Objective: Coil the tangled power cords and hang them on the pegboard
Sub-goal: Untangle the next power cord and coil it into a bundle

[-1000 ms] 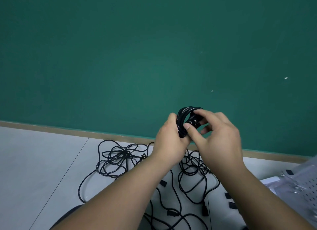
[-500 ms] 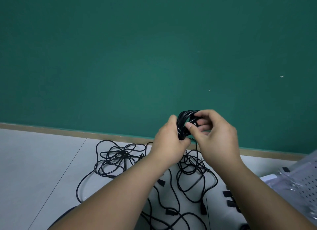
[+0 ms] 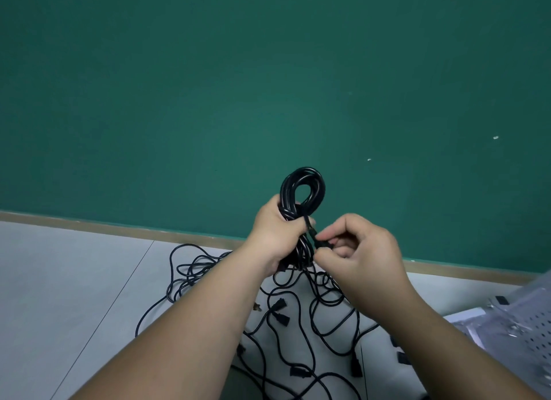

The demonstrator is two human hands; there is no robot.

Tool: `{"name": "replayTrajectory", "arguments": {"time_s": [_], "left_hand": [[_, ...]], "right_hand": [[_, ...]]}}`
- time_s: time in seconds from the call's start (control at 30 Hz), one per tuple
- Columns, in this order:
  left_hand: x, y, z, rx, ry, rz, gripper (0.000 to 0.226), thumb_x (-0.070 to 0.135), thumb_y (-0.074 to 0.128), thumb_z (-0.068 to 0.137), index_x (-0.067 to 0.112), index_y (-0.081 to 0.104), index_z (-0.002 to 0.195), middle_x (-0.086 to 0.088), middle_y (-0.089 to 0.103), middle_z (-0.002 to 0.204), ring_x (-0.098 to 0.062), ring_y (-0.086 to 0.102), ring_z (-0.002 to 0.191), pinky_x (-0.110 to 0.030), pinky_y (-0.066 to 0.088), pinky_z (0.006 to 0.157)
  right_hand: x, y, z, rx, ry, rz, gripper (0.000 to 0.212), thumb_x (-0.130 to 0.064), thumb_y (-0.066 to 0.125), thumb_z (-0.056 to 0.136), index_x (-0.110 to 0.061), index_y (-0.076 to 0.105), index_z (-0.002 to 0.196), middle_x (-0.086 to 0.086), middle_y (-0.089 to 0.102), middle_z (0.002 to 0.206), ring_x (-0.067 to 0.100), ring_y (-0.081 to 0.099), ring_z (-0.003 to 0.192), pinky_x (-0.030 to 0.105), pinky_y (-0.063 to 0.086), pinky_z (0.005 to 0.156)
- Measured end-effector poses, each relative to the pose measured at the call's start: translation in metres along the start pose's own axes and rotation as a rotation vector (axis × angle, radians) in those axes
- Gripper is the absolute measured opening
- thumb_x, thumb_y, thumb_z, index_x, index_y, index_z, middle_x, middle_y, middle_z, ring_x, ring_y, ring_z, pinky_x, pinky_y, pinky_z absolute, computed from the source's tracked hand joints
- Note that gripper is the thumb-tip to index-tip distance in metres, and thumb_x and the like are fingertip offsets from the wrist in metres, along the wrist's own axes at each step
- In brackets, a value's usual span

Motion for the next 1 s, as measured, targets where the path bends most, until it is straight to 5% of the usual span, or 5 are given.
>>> {"name": "replayTrajectory", "arguments": {"time_s": [0.17,0.3,0.47,0.8,1.0], "left_hand": [[0.008,0.008,-0.007,-0.086,0.104,0.131,0.035,0.002,0.078,0.078,0.025,0.065,0.102,0.012,0.066,0.078,-0.007,0.058,0.068,-0.025,0.047,0.069],[0.011,0.023,-0.016,-0.151,0.167,0.222,0.041,0.001,0.078,0.076,0.023,0.065,0.108,0.010,0.071,0.086,-0.004,0.064,0.073,-0.024,0.053,0.072],[0.012,0.030,-0.019,-0.168,0.207,0.356,0.035,0.012,0.079,0.077,0.030,0.060,0.101,0.014,0.066,0.079,-0.001,0.059,0.068,-0.024,0.046,0.066],[0.000,0.016,-0.015,-0.214,-0.026,-0.031,0.047,0.002,0.089,0.077,0.019,0.066,0.114,0.000,0.073,0.092,-0.013,0.068,0.080,-0.033,0.059,0.078],[-0.002,0.035,-0.030,-0.486,-0.206,-0.270,0.030,-0.002,0.077,0.090,0.014,0.066,0.113,-0.001,0.065,0.082,-0.012,0.062,0.069,-0.029,0.054,0.057]], "right_hand": [[0.024,-0.014,0.016,-0.025,0.096,-0.236,0.014,-0.012,0.055,0.093,-0.026,0.055,0.089,-0.003,0.066,0.073,0.009,0.046,0.052,0.027,0.041,0.054],[0.029,-0.007,0.019,-0.134,0.112,-0.241,0.014,-0.019,0.052,0.096,-0.032,0.046,0.099,-0.008,0.073,0.085,0.011,0.058,0.069,0.039,0.050,0.072],[0.027,-0.021,0.026,-0.041,0.116,-0.311,0.041,-0.056,0.050,0.105,-0.021,0.058,0.085,-0.007,0.052,0.058,0.012,0.047,0.055,0.035,0.038,0.057],[0.016,-0.011,0.021,-0.272,-0.073,-0.330,0.043,-0.048,0.055,0.106,-0.016,0.058,0.077,-0.008,0.033,0.053,0.011,0.029,0.051,0.031,0.027,0.052],[0.033,-0.013,0.020,-0.340,0.019,-0.164,0.038,-0.041,0.054,0.108,-0.021,0.067,0.078,-0.001,0.068,0.066,0.011,0.062,0.060,0.025,0.047,0.063]]}}
Point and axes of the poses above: each hand's wrist, its own z-axis towards the middle knuckle, its own y-axis out of the palm, x = y × z, the point moved 9 cm from there along z, towards the middle knuckle
